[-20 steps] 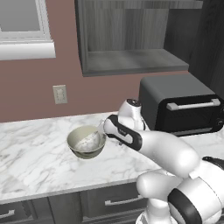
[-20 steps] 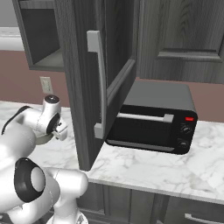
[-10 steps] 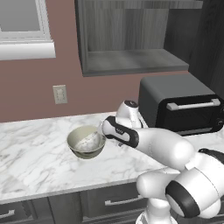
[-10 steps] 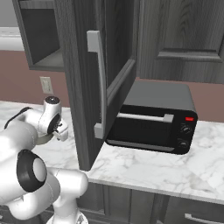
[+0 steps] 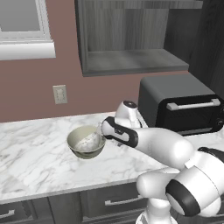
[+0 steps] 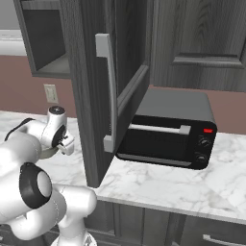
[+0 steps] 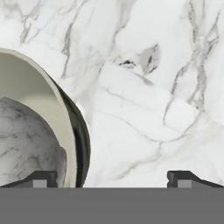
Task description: Pick up the bowls on the counter and stack them on top of one another in the open cabinet. Place the smaller bowl on top of the larger bowl.
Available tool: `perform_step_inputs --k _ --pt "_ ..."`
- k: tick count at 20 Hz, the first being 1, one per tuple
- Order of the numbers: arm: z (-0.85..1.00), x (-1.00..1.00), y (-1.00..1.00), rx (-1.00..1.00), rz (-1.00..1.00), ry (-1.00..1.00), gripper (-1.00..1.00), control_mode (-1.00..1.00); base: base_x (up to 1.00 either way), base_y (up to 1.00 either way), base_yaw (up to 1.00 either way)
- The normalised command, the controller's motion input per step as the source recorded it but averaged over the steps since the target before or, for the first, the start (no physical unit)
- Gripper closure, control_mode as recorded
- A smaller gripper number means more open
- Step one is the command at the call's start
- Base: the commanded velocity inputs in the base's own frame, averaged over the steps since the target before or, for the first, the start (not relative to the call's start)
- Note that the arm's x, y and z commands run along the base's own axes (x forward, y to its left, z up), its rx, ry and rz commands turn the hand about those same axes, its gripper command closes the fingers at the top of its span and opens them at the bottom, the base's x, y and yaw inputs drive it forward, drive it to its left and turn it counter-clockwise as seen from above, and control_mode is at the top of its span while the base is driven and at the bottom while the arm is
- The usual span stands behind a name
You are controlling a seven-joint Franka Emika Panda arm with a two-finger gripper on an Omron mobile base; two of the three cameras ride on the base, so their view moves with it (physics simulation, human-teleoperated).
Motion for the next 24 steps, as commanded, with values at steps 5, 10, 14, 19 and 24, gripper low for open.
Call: perform_step_inputs --k 5,10,14,19,24 --pt "-0.06 0.05 0.12 -0.01 0.00 0.00 -1.00 -1.00 0.00 0.00 0.00" --pt "-0.13 0.09 0.08 -0.02 0.00 0.00 -1.00 -1.00 0.00 0.00 0.00" --pt "-0.15 0.10 0.03 -0.02 0.00 0.00 -1.00 -1.00 0.00 0.00 0.00" --pt "-0.18 0.04 0.00 -0.02 0.00 0.00 -1.00 -1.00 0.00 0.00 0.00" --pt "-0.16 0.00 0.00 0.00 0.00 0.00 -1.00 -1.00 0.00 0.00 0.00"
